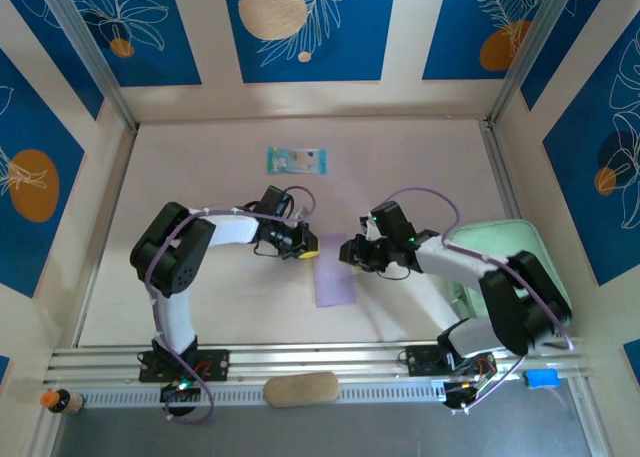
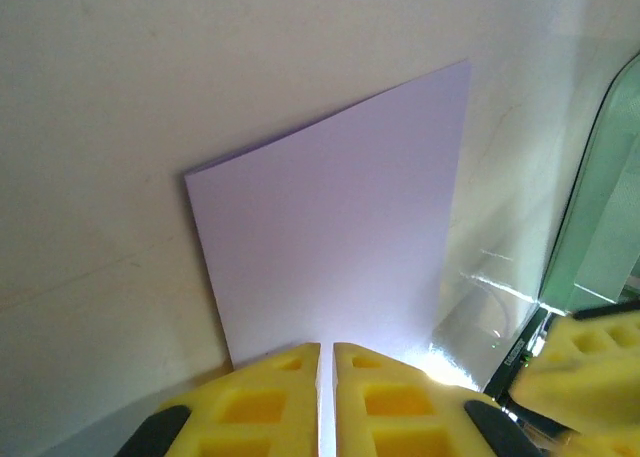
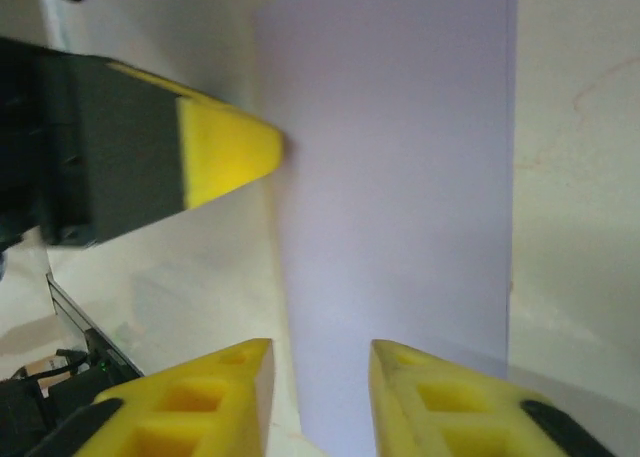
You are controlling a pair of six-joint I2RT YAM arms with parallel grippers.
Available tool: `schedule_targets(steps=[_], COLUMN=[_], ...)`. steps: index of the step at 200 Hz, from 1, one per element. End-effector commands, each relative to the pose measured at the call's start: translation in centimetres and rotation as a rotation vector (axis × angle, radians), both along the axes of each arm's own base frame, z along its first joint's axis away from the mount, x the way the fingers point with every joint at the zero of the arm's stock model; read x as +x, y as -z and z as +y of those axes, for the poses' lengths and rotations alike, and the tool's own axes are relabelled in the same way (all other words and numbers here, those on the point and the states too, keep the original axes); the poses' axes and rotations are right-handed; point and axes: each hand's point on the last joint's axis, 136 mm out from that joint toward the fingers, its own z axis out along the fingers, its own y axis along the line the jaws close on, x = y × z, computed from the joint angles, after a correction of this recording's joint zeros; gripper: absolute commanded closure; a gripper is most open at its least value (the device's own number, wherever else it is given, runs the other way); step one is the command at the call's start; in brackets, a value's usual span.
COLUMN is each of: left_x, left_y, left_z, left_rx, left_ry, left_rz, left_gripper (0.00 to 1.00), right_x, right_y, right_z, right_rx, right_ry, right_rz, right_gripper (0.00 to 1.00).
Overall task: Fold a paper plane with a square sheet of paper (pick it up from the middle)
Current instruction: Fold the triangle a second time at the center of the table.
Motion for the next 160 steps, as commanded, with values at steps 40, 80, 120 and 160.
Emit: schedule_targets(steps=[40, 80, 120, 160], left_x=[0.6, 0.5, -0.6, -2.3], left_y=[-3.3, 0.2, 3.4, 5.3], left_z=[-2.2, -1.8, -0.4, 0.7], left_rx=[-0.094, -0.022, 0.057, 0.081], left_ry=[0.033, 0.035, 0.036, 0.027], left_rz=[-0.061, -0.01, 0.042, 0.083], left_gripper=[0.87, 0.89, 0.91, 0.92], right_x=[-6.1, -7.3, -8.2, -9.0], right_y=[2.1, 2.5, 3.2, 4.3], right_z=[-3.1, -2.4, -1.1, -1.0], right_rx=[-0.016, 0.001, -0.024, -0.071], right_ry=[0.075, 0.058, 0.026, 0.051], right_rz=[0.17, 0.219, 0.274, 0.321], right_gripper=[0.56, 0.53, 0.53, 0.52])
